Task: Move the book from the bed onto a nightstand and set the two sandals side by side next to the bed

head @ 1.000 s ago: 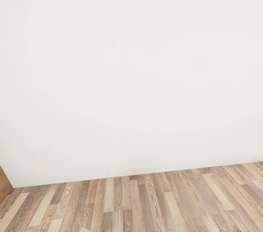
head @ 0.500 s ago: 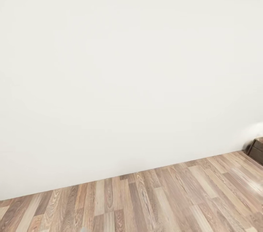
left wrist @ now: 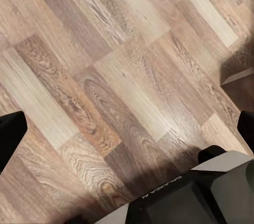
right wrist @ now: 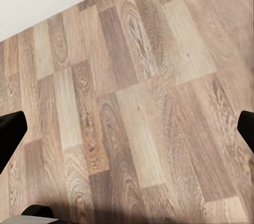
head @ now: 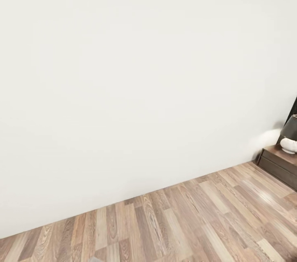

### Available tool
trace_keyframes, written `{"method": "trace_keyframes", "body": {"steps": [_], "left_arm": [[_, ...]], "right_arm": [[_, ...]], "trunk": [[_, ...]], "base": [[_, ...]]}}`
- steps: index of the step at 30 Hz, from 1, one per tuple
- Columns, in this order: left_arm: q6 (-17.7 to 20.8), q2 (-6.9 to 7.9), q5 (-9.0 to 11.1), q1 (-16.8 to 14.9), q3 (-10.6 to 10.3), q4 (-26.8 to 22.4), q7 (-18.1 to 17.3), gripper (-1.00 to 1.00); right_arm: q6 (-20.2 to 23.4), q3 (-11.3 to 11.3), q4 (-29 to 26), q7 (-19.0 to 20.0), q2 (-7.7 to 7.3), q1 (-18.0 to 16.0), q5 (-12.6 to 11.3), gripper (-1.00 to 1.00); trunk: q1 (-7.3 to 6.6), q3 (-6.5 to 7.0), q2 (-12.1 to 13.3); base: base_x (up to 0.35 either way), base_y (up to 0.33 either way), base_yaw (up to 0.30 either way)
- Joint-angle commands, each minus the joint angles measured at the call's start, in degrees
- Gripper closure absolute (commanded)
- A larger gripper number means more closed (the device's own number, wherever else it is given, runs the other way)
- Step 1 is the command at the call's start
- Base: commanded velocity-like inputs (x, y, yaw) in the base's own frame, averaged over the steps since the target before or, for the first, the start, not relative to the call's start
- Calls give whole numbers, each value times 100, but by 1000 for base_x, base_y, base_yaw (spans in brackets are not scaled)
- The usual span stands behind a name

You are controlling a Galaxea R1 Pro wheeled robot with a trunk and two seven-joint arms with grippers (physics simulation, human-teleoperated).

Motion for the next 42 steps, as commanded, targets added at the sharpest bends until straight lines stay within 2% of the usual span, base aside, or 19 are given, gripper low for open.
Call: {"method": "trace_keyframes", "body": {"steps": [1,42], "left_arm": [[-25,2,-60,0,48,1,-11,-100],[-25,0,-60,0,52,-1,-11,-100]], "right_arm": [[-31,-47,7,25,2,-5,61,-100],[-31,-47,8,25,2,-8,61,-100]], "trunk": [[2,-2,-4],[2,-2,-4]], "base": [[0,0,-236],[0,0,-235]]}}
